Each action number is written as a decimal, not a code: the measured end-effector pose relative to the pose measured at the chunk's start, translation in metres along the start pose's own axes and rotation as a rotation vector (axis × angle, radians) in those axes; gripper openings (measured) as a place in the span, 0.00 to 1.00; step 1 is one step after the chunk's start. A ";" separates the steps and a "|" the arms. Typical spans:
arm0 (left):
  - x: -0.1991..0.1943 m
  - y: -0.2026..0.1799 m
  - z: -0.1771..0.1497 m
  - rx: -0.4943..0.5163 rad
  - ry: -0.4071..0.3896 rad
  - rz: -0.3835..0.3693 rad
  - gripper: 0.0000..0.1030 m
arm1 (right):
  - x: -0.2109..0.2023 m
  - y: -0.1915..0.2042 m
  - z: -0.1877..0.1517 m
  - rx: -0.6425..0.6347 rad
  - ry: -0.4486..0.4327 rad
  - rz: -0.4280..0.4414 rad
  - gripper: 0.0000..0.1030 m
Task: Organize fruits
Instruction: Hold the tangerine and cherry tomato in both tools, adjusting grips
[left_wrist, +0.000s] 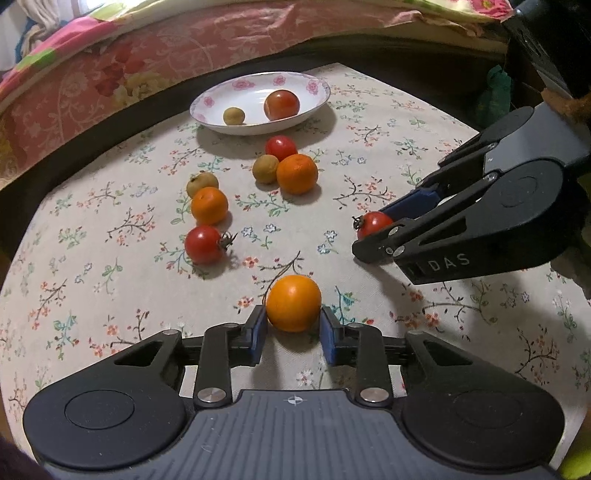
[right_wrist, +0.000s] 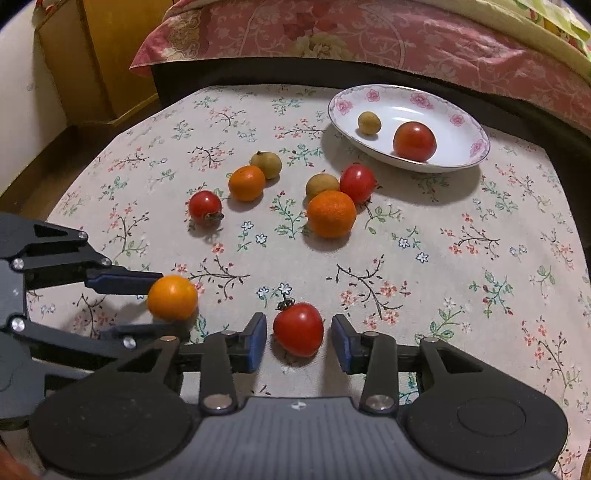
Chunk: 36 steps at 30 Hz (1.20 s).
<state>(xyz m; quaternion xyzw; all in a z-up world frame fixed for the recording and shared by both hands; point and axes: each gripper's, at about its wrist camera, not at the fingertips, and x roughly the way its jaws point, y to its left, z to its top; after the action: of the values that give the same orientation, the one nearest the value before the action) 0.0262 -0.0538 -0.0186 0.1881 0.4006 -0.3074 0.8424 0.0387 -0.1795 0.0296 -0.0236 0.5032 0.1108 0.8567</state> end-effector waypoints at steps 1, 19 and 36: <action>0.001 0.000 0.001 -0.001 0.000 0.000 0.37 | 0.000 0.000 0.000 -0.002 -0.002 0.000 0.31; 0.013 -0.004 0.016 -0.022 0.008 0.016 0.37 | -0.004 -0.014 0.005 0.060 -0.008 0.027 0.28; 0.013 -0.004 0.009 -0.001 -0.009 0.015 0.45 | -0.003 -0.020 0.000 0.063 0.001 0.034 0.28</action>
<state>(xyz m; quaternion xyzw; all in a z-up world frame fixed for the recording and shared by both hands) 0.0345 -0.0669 -0.0233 0.1896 0.3956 -0.3016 0.8465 0.0416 -0.1991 0.0313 0.0118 0.5071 0.1093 0.8549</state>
